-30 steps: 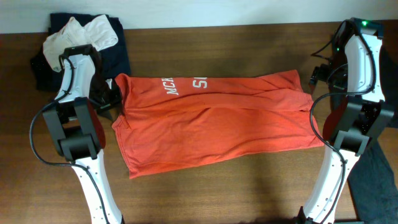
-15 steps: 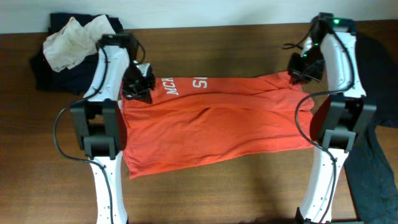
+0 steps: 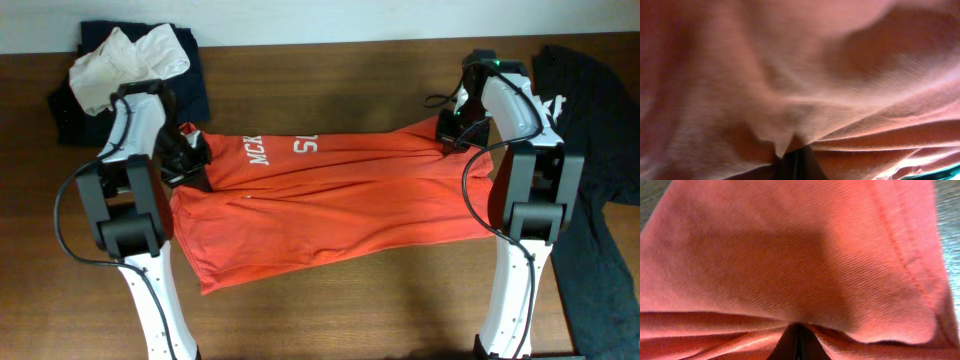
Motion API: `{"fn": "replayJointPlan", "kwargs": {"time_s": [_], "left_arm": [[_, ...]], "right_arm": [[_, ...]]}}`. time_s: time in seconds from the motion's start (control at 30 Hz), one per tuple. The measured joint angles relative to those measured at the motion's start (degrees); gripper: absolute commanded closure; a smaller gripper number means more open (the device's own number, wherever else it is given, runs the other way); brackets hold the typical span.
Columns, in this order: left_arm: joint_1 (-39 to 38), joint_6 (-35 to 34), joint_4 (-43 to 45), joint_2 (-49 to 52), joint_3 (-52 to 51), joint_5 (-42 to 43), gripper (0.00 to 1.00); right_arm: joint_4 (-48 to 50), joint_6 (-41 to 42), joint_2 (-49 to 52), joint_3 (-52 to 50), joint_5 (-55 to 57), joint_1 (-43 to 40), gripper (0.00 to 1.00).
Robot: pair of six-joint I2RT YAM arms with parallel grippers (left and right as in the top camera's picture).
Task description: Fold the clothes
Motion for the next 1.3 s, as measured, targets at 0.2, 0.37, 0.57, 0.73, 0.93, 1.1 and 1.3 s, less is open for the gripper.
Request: {"fn": "replayJointPlan", "kwargs": {"time_s": [0.2, 0.37, 0.57, 0.73, 0.93, 1.1, 1.3], "left_arm": [[2.3, 1.3, -0.8, 0.2, 2.2, -4.4, 0.99], [0.7, 2.4, -8.1, 2.0, 18.7, -8.3, 0.16], [-1.8, 2.3, -13.2, 0.9, 35.8, -5.4, 0.01], [-1.7, 1.9, -13.3, -7.6, 35.2, -3.9, 0.01], [0.0, -0.7, -13.2, -37.4, 1.6, -7.5, 0.01], [5.5, -6.1, -11.6, -49.3, -26.5, -9.8, 0.01], [14.7, -7.1, 1.5, -49.7, -46.1, -9.5, 0.07]], "right_arm": [[-2.4, 0.8, 0.3, 9.7, 4.2, -7.2, 0.96], [-13.4, 1.6, 0.5, 25.4, 0.3, -11.1, 0.89], [-27.6, 0.9, 0.4, 44.1, -4.5, -9.4, 0.37], [-27.7, 0.7, -4.2, 43.2, -9.6, -8.2, 0.0], [-27.4, -0.2, -32.2, 15.4, 1.3, -3.7, 0.01], [-27.7, 0.4, -39.3, -4.3, 4.0, -4.3, 0.01], [-27.6, 0.5, -38.8, -14.4, 4.2, -4.3, 0.01]]}}
